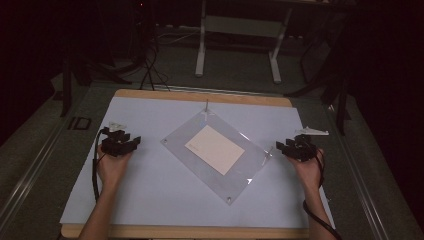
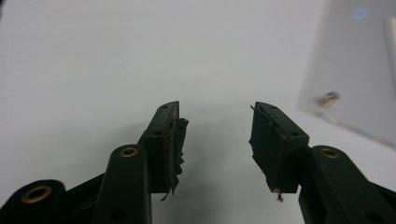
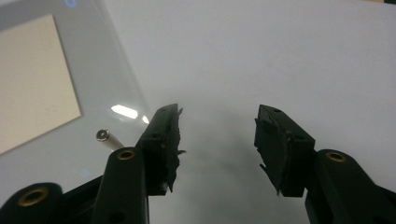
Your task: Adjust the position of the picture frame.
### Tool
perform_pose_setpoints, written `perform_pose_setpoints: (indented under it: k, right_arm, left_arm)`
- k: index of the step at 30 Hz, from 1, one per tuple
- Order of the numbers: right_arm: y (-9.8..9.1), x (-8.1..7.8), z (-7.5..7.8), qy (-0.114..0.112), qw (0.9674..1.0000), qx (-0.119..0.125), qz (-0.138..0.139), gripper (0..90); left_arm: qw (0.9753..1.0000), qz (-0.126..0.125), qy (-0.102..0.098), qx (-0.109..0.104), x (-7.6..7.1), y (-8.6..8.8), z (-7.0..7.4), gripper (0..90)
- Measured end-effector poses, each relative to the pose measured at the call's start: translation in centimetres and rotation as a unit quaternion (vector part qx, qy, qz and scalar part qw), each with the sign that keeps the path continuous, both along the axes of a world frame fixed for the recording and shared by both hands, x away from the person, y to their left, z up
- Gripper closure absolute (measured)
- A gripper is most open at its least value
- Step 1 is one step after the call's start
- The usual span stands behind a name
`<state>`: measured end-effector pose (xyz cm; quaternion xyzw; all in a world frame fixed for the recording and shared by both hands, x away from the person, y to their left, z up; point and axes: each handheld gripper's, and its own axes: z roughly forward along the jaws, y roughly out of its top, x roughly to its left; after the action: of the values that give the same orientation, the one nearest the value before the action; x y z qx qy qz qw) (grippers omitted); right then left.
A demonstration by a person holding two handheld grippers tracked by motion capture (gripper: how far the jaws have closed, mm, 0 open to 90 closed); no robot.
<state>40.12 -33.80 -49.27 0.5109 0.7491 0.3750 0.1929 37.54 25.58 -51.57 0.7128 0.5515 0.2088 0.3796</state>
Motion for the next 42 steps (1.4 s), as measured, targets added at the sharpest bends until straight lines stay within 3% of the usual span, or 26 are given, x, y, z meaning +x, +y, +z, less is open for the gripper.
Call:
perform_pose_setpoints:
  k: [1,3,5,8,10,22,27,36,42]
  right_arm:
    - [-0.1,-0.1,0.1,0.000,1.0000,0.005,0.002,49.3]
    - [-0.2,-0.4,0.3,0.002,1.0000,-0.003,0.003,49.5]
    - [-0.2,-0.7,0.5,0.003,0.9999,-0.007,0.008,50.3]
    - [-0.1,-1.1,0.8,-0.004,0.9997,-0.015,0.018,52.4]
    - [0.0,-1.5,1.1,-0.007,0.9995,-0.020,0.022,52.8]
    - [1.1,-3.2,1.1,-0.008,0.9979,-0.041,0.049,57.9]
    - [1.2,-3.6,0.6,-0.008,0.9979,-0.028,0.059,56.1]
    - [2.3,-3.9,0.0,-0.008,0.9954,-0.040,0.086,57.6]
    - [3.3,-3.2,-0.1,-0.015,0.9954,-0.048,0.082,65.3]
  left_arm:
    - [0.9999,-0.010,0.001,-0.004,0.1,-0.1,0.1,54.3]
    - [0.9994,-0.030,-0.002,0.017,0.3,-0.6,0.4,54.3]
    - [0.9989,-0.042,-0.006,0.022,0.4,-1.0,0.7,54.3]
    - [0.9984,-0.054,-0.018,-0.003,0.7,-1.3,1.2,54.3]
    - [0.9979,-0.061,-0.021,-0.008,0.9,-1.6,1.5,55.1]
    - [0.9961,-0.084,-0.029,0.003,2.4,-4.4,2.3,54.1]
    - [0.9957,-0.088,-0.027,-0.008,2.9,-5.3,1.9,54.2]
    - [0.9947,-0.102,-0.015,-0.004,3.4,-6.4,1.2,55.4]
    - [0.9941,-0.107,-0.016,-0.001,3.7,-7.2,1.3,54.9]
